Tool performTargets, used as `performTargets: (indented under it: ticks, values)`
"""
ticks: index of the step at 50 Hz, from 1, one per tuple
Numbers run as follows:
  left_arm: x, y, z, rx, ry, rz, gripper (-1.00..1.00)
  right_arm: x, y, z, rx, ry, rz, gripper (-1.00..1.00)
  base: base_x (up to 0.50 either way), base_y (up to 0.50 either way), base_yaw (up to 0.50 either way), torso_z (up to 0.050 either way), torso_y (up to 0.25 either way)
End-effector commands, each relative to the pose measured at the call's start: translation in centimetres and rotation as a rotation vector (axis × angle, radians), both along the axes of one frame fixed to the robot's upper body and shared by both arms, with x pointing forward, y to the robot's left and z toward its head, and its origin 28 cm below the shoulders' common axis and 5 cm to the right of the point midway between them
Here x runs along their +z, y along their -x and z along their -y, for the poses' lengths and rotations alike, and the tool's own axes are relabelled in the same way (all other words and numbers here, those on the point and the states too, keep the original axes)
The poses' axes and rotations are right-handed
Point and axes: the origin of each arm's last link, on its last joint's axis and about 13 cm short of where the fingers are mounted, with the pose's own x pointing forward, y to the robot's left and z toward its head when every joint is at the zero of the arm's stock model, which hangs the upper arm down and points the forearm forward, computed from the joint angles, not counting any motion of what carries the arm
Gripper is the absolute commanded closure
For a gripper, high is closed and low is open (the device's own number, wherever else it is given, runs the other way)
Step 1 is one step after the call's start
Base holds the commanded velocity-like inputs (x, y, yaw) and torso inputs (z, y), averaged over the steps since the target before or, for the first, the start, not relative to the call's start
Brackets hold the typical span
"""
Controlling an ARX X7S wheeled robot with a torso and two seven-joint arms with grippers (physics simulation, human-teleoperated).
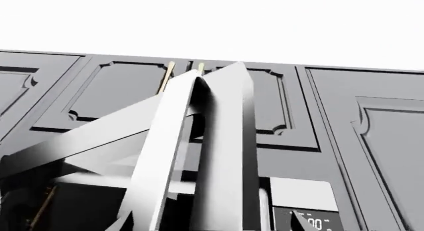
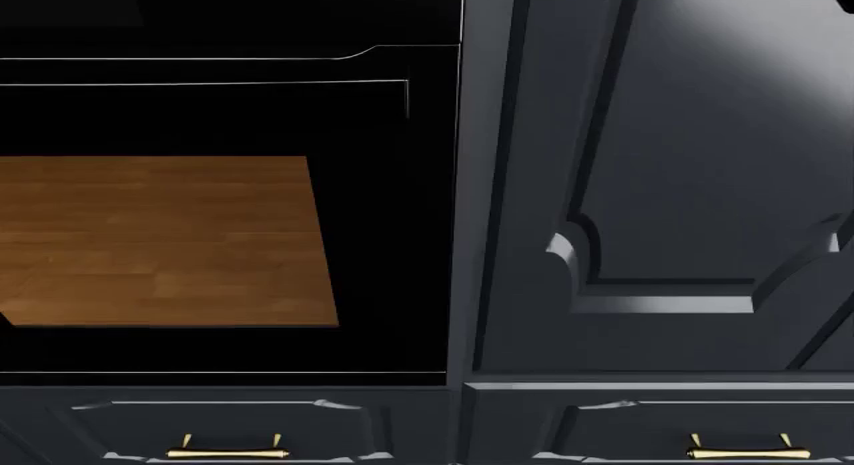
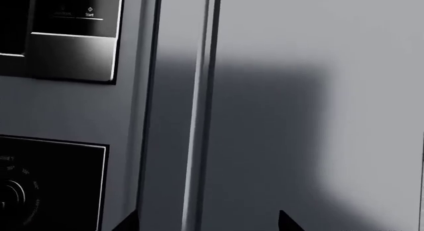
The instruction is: Open the microwave door
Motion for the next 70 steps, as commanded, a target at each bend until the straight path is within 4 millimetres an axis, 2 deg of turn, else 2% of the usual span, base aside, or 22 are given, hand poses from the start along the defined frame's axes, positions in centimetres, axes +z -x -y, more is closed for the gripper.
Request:
performTargets:
  ticks: [1, 6, 30, 40, 46, 57, 64, 70]
  values:
    - [1.0, -0.5, 3.2, -0.061, -0.072, 0.041, -1.0, -0.5, 0.6, 0.3, 0.004, -0.026, 0.008, -1.0, 0.0, 0.0, 0.0, 0.0, 0.0]
    - [1.1, -0.4, 4.9, -0.099, -0.1, 0.064, -1.0, -0.8, 0.8, 0.6, 0.005, -0.043, 0.011, -1.0, 0.0, 0.0, 0.0, 0.0, 0.0]
    - [1.1, -1.6, 10.0, -0.187, -0.273, 0.018, -1.0, -2.8, 1.1, 2.0, 0.001, -0.103, 0.012, -1.0, 0.0, 0.0, 0.0, 0.0, 0.0]
    - [0.9, -3.9, 11.7, -0.184, -0.333, -0.127, -1.0, -3.6, 1.5, 2.6, -0.006, -0.126, 0.009, -1.0, 0.0, 0.0, 0.0, 0.0, 0.0]
    - [1.4, -5.7, 11.8, -0.18, -0.291, -0.198, -1.0, -3.7, 1.4, 2.5, -0.008, -0.126, 0.003, -1.0, 0.0, 0.0, 0.0, 0.0, 0.0]
    - [1.8, -7.3, 11.0, -0.155, -0.252, -0.284, -1.0, -3.9, 1.1, 2.3, -0.005, -0.123, -0.012, -1.0, 0.0, 0.0, 0.0, 0.0, 0.0]
    - [1.6, -9.6, 10.2, -0.141, -0.217, -0.439, -1.0, -3.8, 1.0, 2.1, -0.002, -0.121, -0.014, -1.0, 0.0, 0.0, 0.0, 0.0, 0.0]
    - [1.3, -10.4, 10.0, -0.168, -0.241, -0.517, -1.0, -4.2, 0.8, 2.1, 0.0, -0.121, -0.024, -1.0, 0.0, 0.0, 0.0, 0.0, 0.0]
